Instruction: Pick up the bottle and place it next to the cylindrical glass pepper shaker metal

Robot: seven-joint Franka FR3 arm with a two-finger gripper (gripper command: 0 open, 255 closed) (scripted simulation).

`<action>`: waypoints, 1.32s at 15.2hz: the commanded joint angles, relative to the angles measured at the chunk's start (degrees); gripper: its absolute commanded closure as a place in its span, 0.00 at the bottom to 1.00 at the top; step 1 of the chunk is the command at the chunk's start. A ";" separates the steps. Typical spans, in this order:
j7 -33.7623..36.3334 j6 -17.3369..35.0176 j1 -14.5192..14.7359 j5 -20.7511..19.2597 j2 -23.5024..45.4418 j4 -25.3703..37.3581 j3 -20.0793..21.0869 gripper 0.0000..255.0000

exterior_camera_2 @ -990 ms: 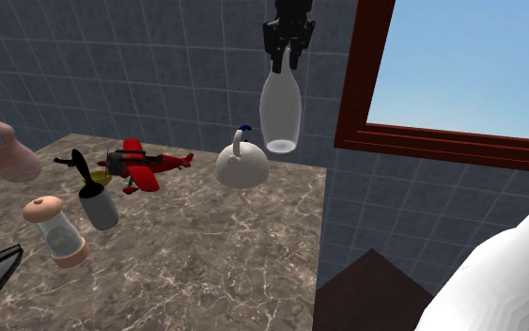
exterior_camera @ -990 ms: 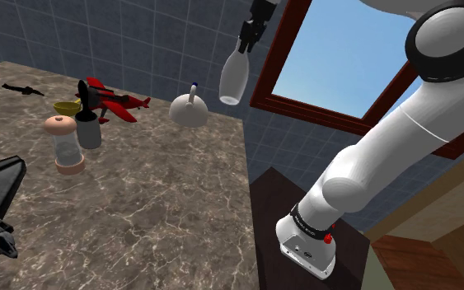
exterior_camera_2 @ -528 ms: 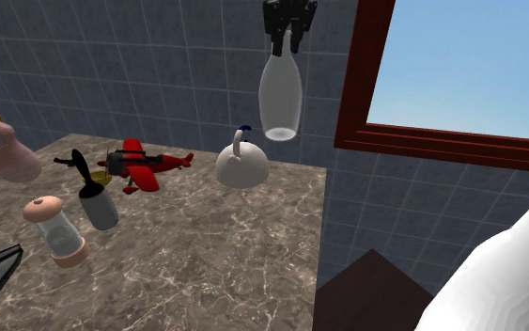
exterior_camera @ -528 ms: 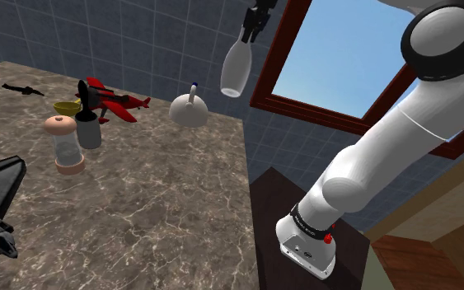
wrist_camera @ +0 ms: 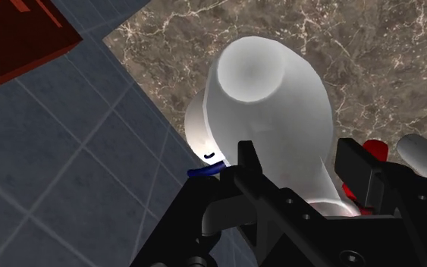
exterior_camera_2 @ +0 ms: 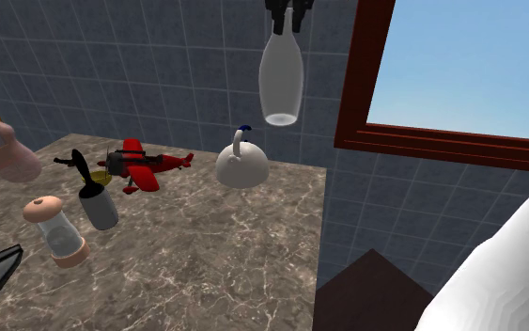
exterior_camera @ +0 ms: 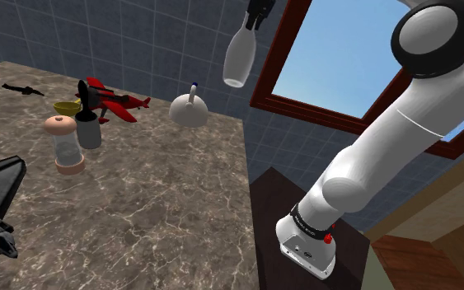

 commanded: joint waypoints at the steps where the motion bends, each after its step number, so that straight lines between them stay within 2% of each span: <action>1: -0.09 -1.83 -0.04 0.21 0.77 2.58 -0.10 1.00; 8: -0.52 -7.99 -0.37 1.21 4.21 12.03 -0.60 1.00; 14: 8.32 -7.42 4.00 0.08 3.22 10.81 4.14 1.00; 20: 16.78 -7.62 8.12 -0.60 4.85 12.79 8.63 1.00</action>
